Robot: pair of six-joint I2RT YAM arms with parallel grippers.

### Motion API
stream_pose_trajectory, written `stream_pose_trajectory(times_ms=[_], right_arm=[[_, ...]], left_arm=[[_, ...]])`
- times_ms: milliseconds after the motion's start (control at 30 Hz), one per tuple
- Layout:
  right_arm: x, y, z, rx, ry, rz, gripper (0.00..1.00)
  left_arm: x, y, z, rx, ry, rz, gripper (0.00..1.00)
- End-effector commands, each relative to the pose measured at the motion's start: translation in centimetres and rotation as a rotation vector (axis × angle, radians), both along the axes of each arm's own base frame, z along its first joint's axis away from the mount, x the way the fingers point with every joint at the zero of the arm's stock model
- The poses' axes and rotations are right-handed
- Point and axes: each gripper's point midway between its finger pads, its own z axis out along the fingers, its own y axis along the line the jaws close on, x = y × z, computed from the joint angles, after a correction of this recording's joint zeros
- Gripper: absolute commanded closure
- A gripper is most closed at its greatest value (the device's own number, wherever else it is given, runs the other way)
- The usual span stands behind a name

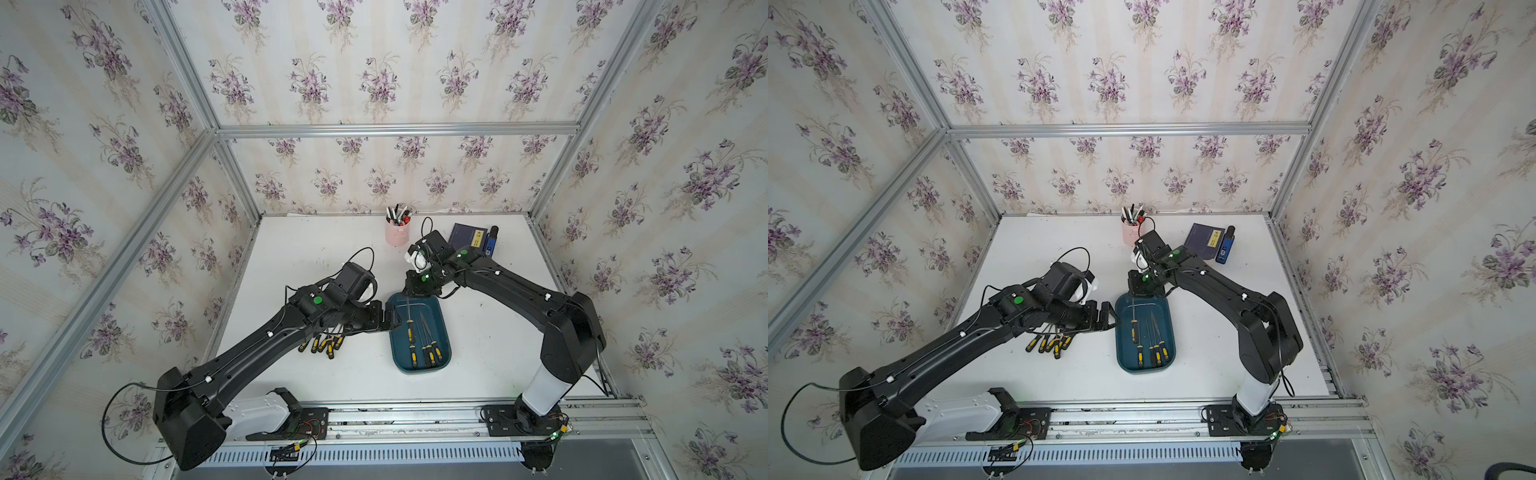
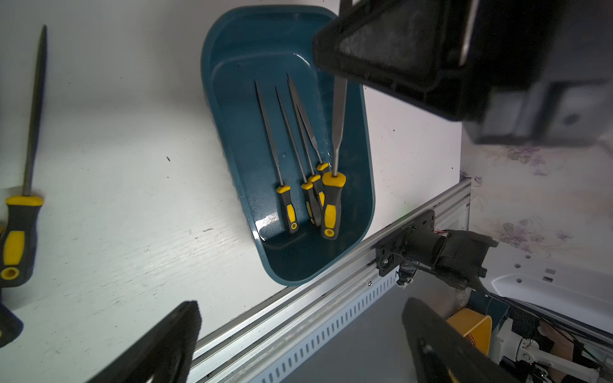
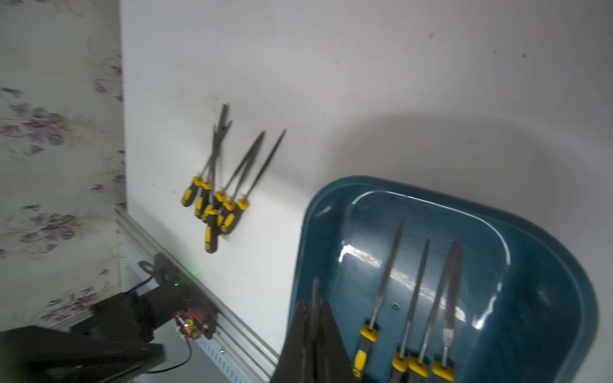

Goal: Put the file tool into the storage box
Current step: Place the file tool in the storage box.

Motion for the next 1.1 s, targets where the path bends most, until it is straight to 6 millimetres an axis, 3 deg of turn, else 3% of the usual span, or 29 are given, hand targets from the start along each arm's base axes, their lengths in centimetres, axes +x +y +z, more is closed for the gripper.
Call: stream_pose_trajectory(times_ms=[0,267,733,1067], right_arm=[[-0.8,-2.5,-2.5,-0.152,0.002,0.026,1.0],[-1.8,-2.7,-5.4,-0.191,0.044,0.038,1.0],[-3.1,-1.6,-8.1,-0.208,0.105,0.023,1.0],[-3.1,-2.6,-10.4,-0.276,0.117,-0.005,1.0]], left_arm=[[0.5,1.4,-0.6,0.047,-0.005,0.069,0.0],[0.5,2.5,-1.9,0.082,0.013,0.103,0.0],[0.1,3.6,-3.5,0.112,0.043,0.118,0.0],[-0.3,4.1,-4.3,0.121,0.055,0.126,0.0]])
